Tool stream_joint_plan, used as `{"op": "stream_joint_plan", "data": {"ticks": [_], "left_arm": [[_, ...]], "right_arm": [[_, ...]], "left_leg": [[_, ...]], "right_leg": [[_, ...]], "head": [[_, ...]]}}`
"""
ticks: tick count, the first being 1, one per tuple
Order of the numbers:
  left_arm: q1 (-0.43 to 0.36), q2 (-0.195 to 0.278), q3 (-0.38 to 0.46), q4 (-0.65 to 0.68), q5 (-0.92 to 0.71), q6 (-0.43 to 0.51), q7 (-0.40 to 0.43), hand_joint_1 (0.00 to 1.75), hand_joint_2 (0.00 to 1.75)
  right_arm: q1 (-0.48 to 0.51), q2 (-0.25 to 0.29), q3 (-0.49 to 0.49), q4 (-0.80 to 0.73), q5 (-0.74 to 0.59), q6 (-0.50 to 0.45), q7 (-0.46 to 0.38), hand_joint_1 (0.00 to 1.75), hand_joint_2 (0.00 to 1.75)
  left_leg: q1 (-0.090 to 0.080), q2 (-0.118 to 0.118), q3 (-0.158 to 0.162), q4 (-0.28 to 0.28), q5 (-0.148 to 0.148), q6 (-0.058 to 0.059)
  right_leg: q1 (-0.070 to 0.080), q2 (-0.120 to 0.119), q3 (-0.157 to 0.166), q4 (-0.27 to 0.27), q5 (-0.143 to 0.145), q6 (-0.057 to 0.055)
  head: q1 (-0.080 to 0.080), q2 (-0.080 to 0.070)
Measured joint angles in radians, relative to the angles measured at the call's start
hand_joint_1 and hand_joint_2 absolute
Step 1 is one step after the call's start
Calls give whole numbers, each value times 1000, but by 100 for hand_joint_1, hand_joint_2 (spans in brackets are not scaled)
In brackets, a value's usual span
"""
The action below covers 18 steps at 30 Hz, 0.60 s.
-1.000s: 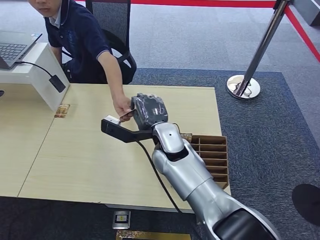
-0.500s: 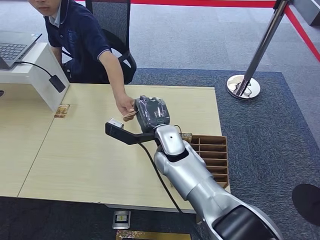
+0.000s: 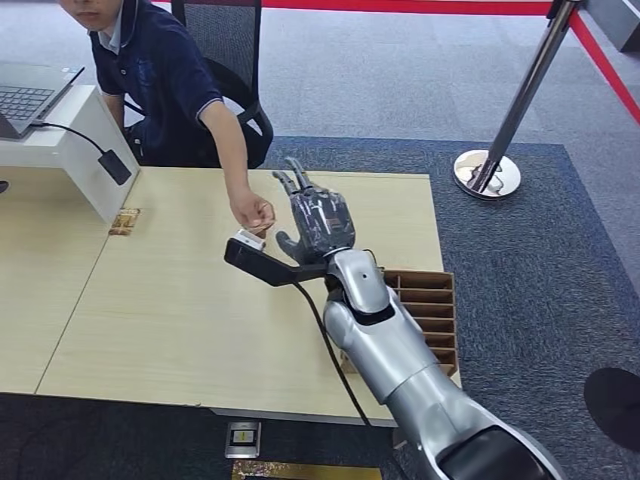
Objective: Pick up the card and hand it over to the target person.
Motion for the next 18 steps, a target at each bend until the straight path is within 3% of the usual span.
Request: {"op": "stream_joint_plan", "data": {"ticks": [5, 10, 13, 18], "left_arm": [[6, -1, 22, -1, 22, 2, -5, 0, 0], [11, -8, 40, -2, 40, 12, -12, 0, 0], [13, -11, 45, -3, 44, 13, -16, 0, 0], [12, -12, 50, -6, 51, 17, -19, 0, 0]], "right_arm": [[266, -108, -115, -336, -141, 5, -108, 0, 175], [556, -153, -254, -634, -307, -13, -218, 0, 175], [759, -128, -365, -816, -364, -68, -277, 0, 175], [882, -30, -513, -931, -470, -94, -308, 0, 175]], "left_leg": [[0, -3, 0, -1, 0, 0], [-1, -3, 0, 0, -2, 1], [-1, -7, 0, 0, -3, 1], [-1, -1, -1, 1, -6, 1]], "right_leg": [[0, -3, 2, -2, -1, 0], [0, -3, 2, -3, -2, 0], [-1, -6, 3, -3, -3, 1], [-2, -1, 0, 0, -5, 2]], "head": [[0, 0], [0, 0], [0, 0], [0, 0]]}}
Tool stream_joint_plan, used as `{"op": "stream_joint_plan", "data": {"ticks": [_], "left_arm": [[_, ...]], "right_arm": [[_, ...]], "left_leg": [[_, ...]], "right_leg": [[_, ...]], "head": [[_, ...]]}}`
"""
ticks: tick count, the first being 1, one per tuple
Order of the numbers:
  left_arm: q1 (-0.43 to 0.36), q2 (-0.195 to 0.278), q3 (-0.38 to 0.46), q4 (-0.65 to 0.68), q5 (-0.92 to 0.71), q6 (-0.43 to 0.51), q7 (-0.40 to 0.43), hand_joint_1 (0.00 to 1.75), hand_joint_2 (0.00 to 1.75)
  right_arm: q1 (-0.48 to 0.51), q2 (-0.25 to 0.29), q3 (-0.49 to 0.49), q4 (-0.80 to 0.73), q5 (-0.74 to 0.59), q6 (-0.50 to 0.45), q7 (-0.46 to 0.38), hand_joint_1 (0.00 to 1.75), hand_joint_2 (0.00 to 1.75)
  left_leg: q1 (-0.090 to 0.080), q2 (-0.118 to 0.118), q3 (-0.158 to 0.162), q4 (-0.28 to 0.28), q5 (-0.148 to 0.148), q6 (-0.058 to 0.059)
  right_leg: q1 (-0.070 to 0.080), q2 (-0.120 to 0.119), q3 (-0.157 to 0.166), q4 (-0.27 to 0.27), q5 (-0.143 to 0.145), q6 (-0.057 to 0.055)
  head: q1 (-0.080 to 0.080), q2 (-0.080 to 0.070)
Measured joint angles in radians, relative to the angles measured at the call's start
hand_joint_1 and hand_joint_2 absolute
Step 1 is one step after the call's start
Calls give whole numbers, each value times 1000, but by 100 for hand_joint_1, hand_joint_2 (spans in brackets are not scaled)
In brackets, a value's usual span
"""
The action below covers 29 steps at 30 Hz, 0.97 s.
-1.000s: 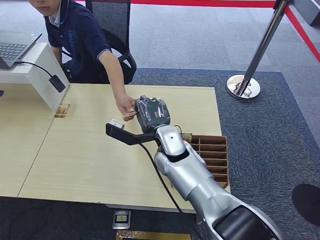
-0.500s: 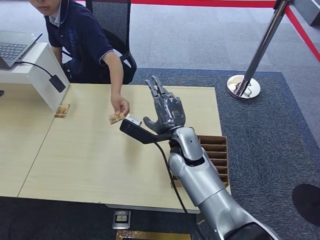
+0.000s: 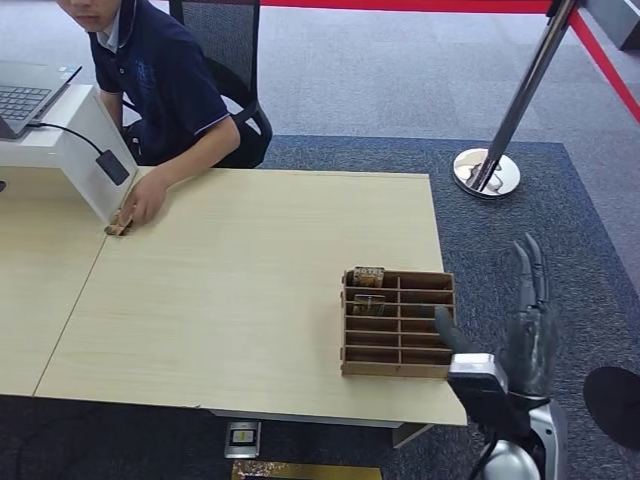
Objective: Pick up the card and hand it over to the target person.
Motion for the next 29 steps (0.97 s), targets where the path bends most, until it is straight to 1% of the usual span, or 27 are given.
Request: {"op": "stream_joint_plan", "data": {"ticks": [1, 3, 5, 6, 7, 8, 9, 10, 11, 12, 13, 15, 16, 18, 20, 21, 23, 24, 26, 27, 28, 29], "left_arm": [[0, 0, 2, 0, 2, 1, -2, 0, 0], [1, -1, 3, -1, 4, 3, -3, 0, 0], [1, -1, 5, -2, 5, 5, -1, 0, 0], [1, -1, 5, -2, 5, 5, 0, 0, 0], [1, -1, 6, -2, 5, 4, 2, 0, 0], [2, -2, 6, -2, 5, 3, 3, 0, 0], [2, -2, 7, -1, 5, 3, 5, 0, 0], [2, -2, 7, -1, 5, 3, 7, 0, 0], [2, -3, 6, -1, 4, 3, 7, 0, 0], [3, -4, 6, -1, 3, 3, 7, 0, 0], [3, -4, 4, -1, 1, 5, 8, 0, 0], [2, -4, 3, 0, -1, 8, 9, 0, 0], [2, -3, 3, 0, -2, 10, 10, 0, 0], [0, -1, 3, 0, -3, 13, 15, 0, 0], [-1, 2, 0, 1, -8, 15, 24, 0, 0], [-2, 3, -1, 1, -10, 16, 27, 0, 0], [-2, 4, -4, 1, -12, 15, 28, 0, 0], [-2, 4, -5, 1, -13, 15, 27, 0, 44], [-2, 5, -12, 2, -22, 12, 28, 0, 131], [-2, 6, -16, 3, -25, 11, 29, 0, 175], [-2, 7, -20, 3, -30, 9, 30, 0, 175], [-2, 7, -21, 3, -31, 8, 30, 0, 175]], "right_arm": [[13, 23, -39, -8, -34, 7, -5, 0, 175], [21, 85, -151, 1, -106, 61, -33, 0, 175], [4, 172, -312, 35, -172, 158, -77, 0, 175], [-9, 199, -371, 59, -188, 198, -86, 0, 175], [-26, 215, -426, 94, -201, 227, -81, 0, 175], [-49, 219, -483, 152, -211, 249, -64, 0, 175], [-81, 219, -549, 227, -219, 272, -55, 0, 175], [-124, 218, -635, 324, -200, 287, -39, 0, 175], [-178, 203, -726, 454, -165, 295, -42, 0, 175], [-228, 182, -802, 574, -126, 291, -64, 0, 175], [-276, 151, -873, 711, -81, 278, -59, 0, 175], [-349, 76, -969, 969, -25, 242, -92, 0, 175], [-379, 38, -1011, 1096, -5, 221, -88, 0, 175], [-428, -44, -1071, 1364, 29, 137, -91, 0, 175], [-463, -111, -1111, 1618, 56, 89, -37, 0, 175], [-471, -124, -1113, 1684, 70, 77, -14, 0, 175], [-479, -119, -1107, 1762, 92, 85, 69, 0, 175], [-482, -108, -1102, 1784, 103, 85, 108, 0, 175], [-484, -77, -1057, 1832, 165, 122, 258, 0, 175], [-483, -59, -1038, 1840, 189, 132, 303, 0, 175], [-482, -44, -1014, 1851, 218, 151, 356, 0, 175], [-481, -37, -1012, 1851, 221, 153, 364, 0, 175]], "left_leg": [[0, 1, 0, 0, 0, 0], [0, 1, 1, -1, 0, 0], [0, 1, 1, -1, 0, 0], [1, 1, 2, -1, 0, 0], [1, 2, 2, -1, 1, 0], [1, 2, 3, -1, 1, 0], [1, 3, 3, -2, 1, 0], [1, 3, 4, -3, 1, 0], [2, 3, 6, -3, 1, 0], [2, 3, 6, -4, 1, 0], [2, 4, 7, -4, 1, 0], [2, 4, 8, -5, 2, 1], [2, 4, 8, -5, 2, 1], [2, 3, 8, -4, 1, 1], [2, 3, 9, -4, 1, 1], [2, 3, 9, -4, 1, 2], [1, 4, 9, -3, 0, 1], [1, 5, 8, -3, 0, 1], [1, 7, 7, -2, -1, 1], [2, 8, 7, -2, -1, 1], [2, 8, 7, -2, -1, 0], [2, 8, 7, -2, 0, 0]], "right_leg": [[0, 1, 0, 0, 0, 0], [0, 1, 0, 0, 1, -1], [0, 1, 0, -1, 1, -1], [0, 1, 1, -1, 1, -1], [1, 1, 1, -1, 1, -1], [1, 2, 2, -2, 1, -1], [1, 2, 2, -3, 2, -1], [1, 2, 4, -4, 2, -1], [2, 3, 5, -5, 3, -1], [2, 3, 6, -6, 3, -1], [3, 3, 7, -7, 4, -1], [3, 3, 8, -8, 5, 0], [3, 3, 9, -8, 4, 0], [4, 3, 10, -9, 4, 0], [4, 2, 10, -10, 4, 1], [4, 2, 10, -9, 4, 0], [3, 4, 9, -7, 3, 0], [3, 5, 8, -6, 3, 0], [2, 7, 5, -4, 3, -1], [3, 7, 5, -4, 3, -1], [2, 7, 4, -3, 3, -1], [2, 7, 4, -3, 3, -2]], "head": [[0, 0], [0, 0], [0, 0], [0, 0], [0, 0], [0, 0], [0, 0], [0, 0], [0, 0], [0, 0], [0, 0], [0, 0], [0, 0], [0, 0], [0, 0], [0, 0], [0, 0], [0, 0], [0, 0], [0, 0], [0, 0], [0, 0]]}}
